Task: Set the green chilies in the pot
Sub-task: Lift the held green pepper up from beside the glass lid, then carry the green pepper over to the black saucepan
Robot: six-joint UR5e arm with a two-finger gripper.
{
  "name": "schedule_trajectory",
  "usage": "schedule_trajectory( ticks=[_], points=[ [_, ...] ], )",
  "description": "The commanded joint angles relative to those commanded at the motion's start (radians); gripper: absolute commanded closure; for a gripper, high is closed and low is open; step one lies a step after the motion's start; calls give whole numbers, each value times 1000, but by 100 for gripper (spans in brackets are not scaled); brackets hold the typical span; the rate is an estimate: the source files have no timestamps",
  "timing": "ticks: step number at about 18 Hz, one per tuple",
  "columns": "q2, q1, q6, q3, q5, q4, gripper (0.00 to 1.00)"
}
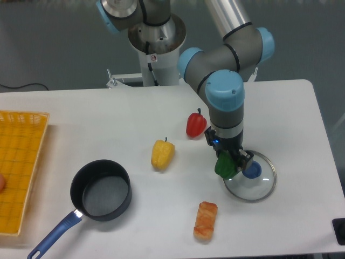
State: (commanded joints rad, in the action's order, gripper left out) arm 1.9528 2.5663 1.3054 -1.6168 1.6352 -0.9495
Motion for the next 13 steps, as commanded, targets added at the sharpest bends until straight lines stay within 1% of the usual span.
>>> schedule_trajectory(
  ticks=[8, 11, 13],
  points=[
    [-2, -8, -9, -12, -3, -5, 48],
    [-12, -34, -40, -17, -2, -5, 48],
    [-24, -52, -67, -23, -2, -31, 49]
  ],
)
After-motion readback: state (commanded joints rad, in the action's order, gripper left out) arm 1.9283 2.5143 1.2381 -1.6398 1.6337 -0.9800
